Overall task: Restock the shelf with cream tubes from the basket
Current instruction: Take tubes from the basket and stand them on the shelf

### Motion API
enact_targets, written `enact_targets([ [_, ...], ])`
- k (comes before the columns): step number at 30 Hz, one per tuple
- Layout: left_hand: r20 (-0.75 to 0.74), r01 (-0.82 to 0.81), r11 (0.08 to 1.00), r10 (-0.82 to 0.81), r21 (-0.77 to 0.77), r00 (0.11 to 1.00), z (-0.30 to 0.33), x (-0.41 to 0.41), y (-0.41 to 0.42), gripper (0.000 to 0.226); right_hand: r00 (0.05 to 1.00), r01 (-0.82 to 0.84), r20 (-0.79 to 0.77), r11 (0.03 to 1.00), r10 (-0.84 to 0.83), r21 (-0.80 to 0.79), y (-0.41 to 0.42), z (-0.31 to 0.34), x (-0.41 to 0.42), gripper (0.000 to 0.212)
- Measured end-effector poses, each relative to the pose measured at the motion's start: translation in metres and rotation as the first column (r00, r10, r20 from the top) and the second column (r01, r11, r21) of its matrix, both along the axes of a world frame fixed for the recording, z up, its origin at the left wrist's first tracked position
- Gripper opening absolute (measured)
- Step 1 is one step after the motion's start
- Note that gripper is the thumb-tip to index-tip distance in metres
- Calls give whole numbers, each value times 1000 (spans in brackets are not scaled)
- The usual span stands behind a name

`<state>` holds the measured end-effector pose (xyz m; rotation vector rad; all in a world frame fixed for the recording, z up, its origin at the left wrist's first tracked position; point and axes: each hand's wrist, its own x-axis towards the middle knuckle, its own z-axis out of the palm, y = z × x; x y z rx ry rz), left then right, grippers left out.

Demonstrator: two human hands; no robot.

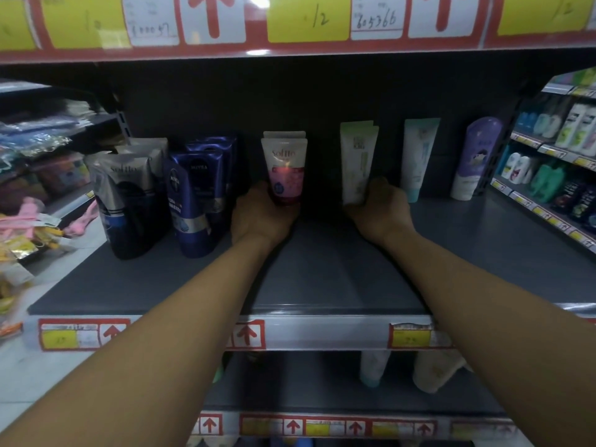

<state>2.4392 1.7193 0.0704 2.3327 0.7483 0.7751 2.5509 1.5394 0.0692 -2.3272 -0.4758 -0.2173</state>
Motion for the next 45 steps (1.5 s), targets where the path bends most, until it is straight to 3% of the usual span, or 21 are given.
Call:
enact_targets([
  [27, 21, 3, 1000, -3, -9, 1000, -6, 5, 5, 59, 1000, -7, -3, 1000, 7, 0, 1, -4, 9, 56],
  [34, -1, 17, 1000, -17, -24, 1000, -8, 6, 6, 65, 999, -12, -42, 1000, 12, -18, 0, -7, 14, 66],
  [41, -19, 1, 1000, -1, -8, 1000, -1, -7, -6, 62, 999, -37, 11, 997, 38, -64, -7, -4, 4, 57],
  [45, -97, 36, 995, -26, 97, 995, 0, -21, -9, 64, 992, -105, 60, 988, 112, -113, -19, 1, -17, 45],
])
